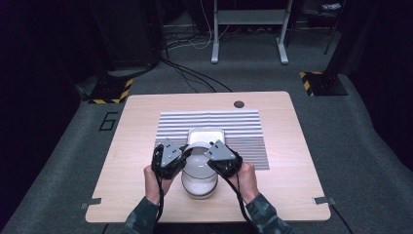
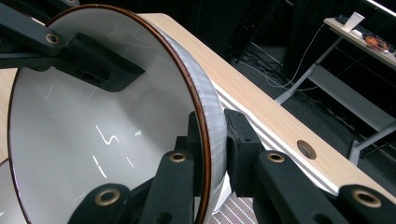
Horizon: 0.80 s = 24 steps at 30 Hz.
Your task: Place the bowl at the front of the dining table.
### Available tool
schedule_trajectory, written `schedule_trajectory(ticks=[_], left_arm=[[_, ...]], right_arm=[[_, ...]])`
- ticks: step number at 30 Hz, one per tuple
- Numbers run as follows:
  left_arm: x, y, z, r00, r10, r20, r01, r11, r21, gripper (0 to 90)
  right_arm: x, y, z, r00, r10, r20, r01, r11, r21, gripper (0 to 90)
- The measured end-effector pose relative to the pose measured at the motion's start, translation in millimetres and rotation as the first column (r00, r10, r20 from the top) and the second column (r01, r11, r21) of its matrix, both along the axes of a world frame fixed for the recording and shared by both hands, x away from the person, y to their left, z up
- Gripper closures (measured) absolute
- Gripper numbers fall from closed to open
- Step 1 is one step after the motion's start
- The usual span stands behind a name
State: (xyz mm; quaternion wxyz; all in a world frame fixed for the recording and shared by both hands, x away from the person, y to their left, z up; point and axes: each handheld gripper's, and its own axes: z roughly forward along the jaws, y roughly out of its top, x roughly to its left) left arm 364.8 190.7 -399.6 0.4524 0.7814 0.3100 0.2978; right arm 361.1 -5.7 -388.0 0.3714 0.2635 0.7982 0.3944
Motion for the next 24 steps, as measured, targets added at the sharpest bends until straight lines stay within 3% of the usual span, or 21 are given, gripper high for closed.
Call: schedule_trajectory(ticks=[24], left_arm=[[17.9, -0.4, 8.8, 1.0, -0.001, 0.004, 0.001, 1.0, -0.008, 80.2]], right_arm=[[16.5, -1.4, 8.6, 1.0, -0.004, 0.005, 0.004, 1.0, 0.004, 81.5]])
